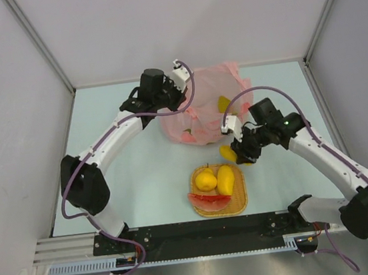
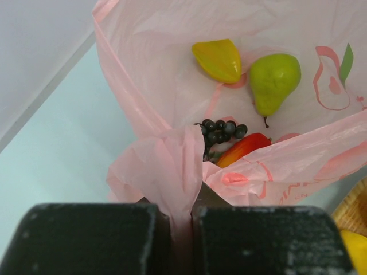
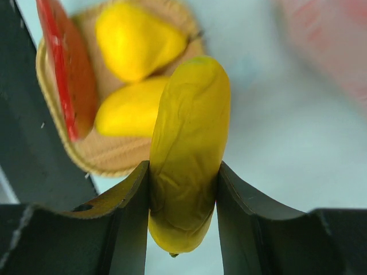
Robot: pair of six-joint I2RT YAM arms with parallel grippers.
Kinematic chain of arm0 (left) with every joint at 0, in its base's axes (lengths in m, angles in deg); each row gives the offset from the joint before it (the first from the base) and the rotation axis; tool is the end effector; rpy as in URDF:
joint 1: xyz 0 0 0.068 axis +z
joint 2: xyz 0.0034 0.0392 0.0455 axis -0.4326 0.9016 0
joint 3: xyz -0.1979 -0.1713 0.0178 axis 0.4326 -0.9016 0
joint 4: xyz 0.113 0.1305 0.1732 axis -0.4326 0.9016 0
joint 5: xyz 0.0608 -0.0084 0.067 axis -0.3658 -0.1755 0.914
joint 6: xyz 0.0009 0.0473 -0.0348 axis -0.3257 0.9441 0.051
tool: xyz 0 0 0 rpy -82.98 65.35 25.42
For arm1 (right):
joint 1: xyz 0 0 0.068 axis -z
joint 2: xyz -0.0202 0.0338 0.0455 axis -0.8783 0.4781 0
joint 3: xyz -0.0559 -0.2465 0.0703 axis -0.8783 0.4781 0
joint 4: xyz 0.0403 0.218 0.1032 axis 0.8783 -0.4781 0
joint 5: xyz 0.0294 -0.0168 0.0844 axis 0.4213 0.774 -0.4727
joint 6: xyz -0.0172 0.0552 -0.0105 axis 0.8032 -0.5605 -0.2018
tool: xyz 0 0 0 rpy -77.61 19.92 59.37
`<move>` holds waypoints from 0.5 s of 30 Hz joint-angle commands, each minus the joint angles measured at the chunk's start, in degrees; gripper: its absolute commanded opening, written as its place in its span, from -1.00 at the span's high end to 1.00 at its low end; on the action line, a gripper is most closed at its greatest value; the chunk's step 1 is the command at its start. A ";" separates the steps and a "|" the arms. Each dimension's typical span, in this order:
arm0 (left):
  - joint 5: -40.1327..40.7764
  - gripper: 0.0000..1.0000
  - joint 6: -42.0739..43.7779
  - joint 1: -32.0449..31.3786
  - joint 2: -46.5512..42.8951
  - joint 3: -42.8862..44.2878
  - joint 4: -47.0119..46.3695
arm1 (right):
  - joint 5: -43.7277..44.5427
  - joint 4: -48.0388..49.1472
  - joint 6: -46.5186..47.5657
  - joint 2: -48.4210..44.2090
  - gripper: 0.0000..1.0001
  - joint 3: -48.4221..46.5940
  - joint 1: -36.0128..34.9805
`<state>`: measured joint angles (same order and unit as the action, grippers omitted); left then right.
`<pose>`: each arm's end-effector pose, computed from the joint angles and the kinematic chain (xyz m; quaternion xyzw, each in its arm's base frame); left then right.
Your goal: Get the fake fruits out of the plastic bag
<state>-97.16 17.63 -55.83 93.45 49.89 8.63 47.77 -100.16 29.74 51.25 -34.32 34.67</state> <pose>0.3305 -0.2046 0.3264 0.3991 0.7549 -0.1656 0.4933 0.1850 0.1166 0.2931 -0.5596 0.7392 0.2089 0.3111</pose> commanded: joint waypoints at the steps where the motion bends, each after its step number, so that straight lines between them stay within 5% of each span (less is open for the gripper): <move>1: -2.33 1.00 -2.14 0.05 -3.86 -1.59 -0.40 | -0.89 -5.81 0.17 3.99 0.81 3.26 0.57; 9: -2.33 0.99 -1.52 -0.21 -6.06 -3.88 0.39 | -1.14 -4.41 -8.26 11.73 0.82 4.58 3.47; 15: -2.68 0.99 -1.97 -0.21 -6.85 -4.67 1.26 | 4.12 2.10 -26.06 9.01 0.90 3.71 7.06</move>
<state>-98.36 17.04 -55.87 89.82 45.61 9.40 49.45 -102.28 18.24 63.16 -29.40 38.89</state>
